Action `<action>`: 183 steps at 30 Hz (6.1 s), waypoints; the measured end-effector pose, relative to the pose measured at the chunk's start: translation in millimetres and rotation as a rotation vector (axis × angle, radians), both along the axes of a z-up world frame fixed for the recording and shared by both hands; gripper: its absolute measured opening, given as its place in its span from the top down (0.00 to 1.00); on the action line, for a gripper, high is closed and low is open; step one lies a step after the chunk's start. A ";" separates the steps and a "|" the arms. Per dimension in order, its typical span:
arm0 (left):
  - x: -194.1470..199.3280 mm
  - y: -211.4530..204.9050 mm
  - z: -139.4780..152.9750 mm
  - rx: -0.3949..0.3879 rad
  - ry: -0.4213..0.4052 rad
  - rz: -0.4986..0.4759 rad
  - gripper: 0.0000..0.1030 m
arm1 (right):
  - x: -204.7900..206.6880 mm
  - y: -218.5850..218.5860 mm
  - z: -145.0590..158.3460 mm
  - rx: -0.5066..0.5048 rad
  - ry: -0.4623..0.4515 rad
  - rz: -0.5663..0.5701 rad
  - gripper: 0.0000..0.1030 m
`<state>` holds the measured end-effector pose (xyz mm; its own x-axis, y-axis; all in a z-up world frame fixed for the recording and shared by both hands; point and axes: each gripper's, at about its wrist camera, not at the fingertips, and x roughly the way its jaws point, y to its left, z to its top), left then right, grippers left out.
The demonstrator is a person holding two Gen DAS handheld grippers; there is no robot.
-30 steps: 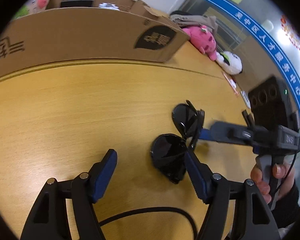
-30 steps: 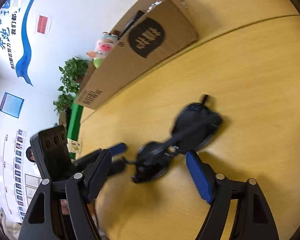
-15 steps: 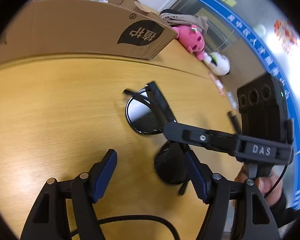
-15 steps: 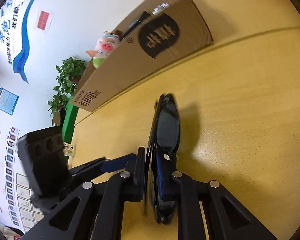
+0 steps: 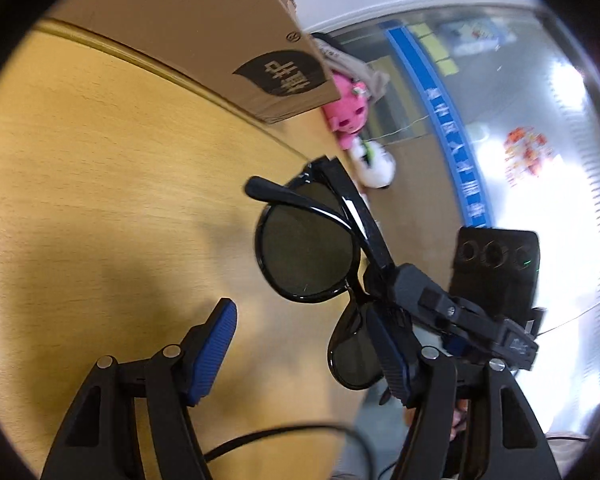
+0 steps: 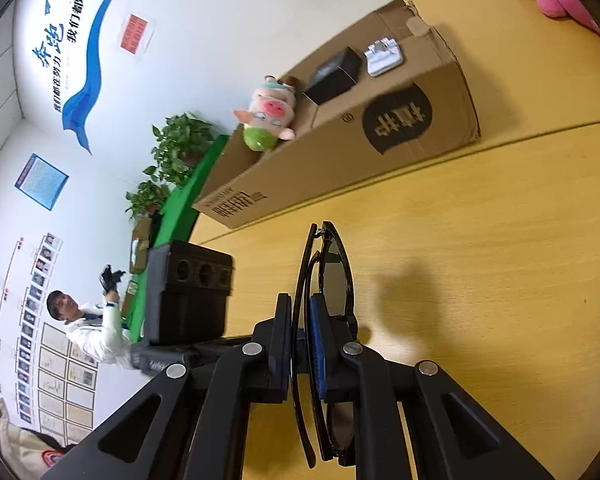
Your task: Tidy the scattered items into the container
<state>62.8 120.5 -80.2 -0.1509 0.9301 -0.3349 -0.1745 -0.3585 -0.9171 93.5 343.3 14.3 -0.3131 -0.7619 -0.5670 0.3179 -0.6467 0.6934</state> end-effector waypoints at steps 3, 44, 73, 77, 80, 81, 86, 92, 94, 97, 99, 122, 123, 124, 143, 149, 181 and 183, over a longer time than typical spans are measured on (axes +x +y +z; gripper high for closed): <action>-2.7 -8.9 1.6 0.084 0.001 0.033 0.36 | 6.9 16.2 6.6 -0.044 0.001 0.000 0.90; -217.5 -73.8 193.2 -0.255 0.254 0.129 0.92 | -198.2 -54.4 111.9 -0.062 0.182 0.111 0.90; -309.3 -30.7 42.7 -0.492 -0.118 0.107 0.91 | -315.2 -56.8 -24.0 0.305 -0.145 0.070 0.65; -266.4 -44.0 97.3 -0.577 0.106 0.173 0.58 | -294.3 -48.9 6.2 0.317 -0.068 0.010 0.24; -209.0 -66.7 146.3 -0.688 0.315 0.281 0.33 | -258.3 -55.0 47.1 0.459 0.138 -0.054 0.00; -184.6 -76.9 161.8 -0.744 0.388 0.328 0.32 | -238.6 -59.4 61.5 0.499 0.231 -0.076 0.00; -80.0 -118.5 199.0 -1.059 0.627 0.506 0.18 | -167.8 -82.5 73.5 0.578 0.482 -0.136 0.00; -53.0 -136.4 150.0 -1.220 0.662 0.549 0.16 | -155.2 -97.6 21.2 0.663 0.496 -0.285 0.00; -61.6 -128.1 132.7 -1.162 0.671 0.548 0.16 | -160.9 -96.6 7.4 0.636 0.441 -0.307 0.00; -79.0 -109.6 114.0 -1.091 0.670 0.562 0.16 | -157.6 -100.1 -5.3 0.661 0.458 -0.337 0.00; -92.4 -100.6 102.2 -1.057 0.639 0.569 0.16 | -154.3 -99.5 -8.5 0.643 0.499 -0.351 0.00; -74.7 -94.6 68.3 -1.015 0.745 0.688 0.09 | -143.4 -97.3 -10.8 0.579 0.652 -0.409 0.00; -75.8 -95.6 72.2 -1.025 0.740 0.700 0.06 | -144.1 -97.3 -9.9 0.579 0.652 -0.408 0.00; -77.5 -97.1 75.8 -1.030 0.733 0.707 0.04 | -144.8 -97.3 -8.9 0.578 0.653 -0.408 0.00; -80.4 -98.1 79.2 -1.032 0.732 0.709 0.04 | -145.9 -96.9 -7.5 0.575 0.653 -0.405 0.00; -79.8 -97.8 78.9 -1.033 0.731 0.710 0.04 | -145.6 -96.9 -7.5 0.575 0.653 -0.405 0.00; -81.0 -97.9 79.7 -1.033 0.731 0.711 0.04 | -146.0 -96.5 -7.8 0.575 0.654 -0.404 0.00; -81.2 -98.0 79.7 -1.033 0.731 0.711 0.04 | -145.8 -96.6 -8.0 0.575 0.654 -0.404 0.00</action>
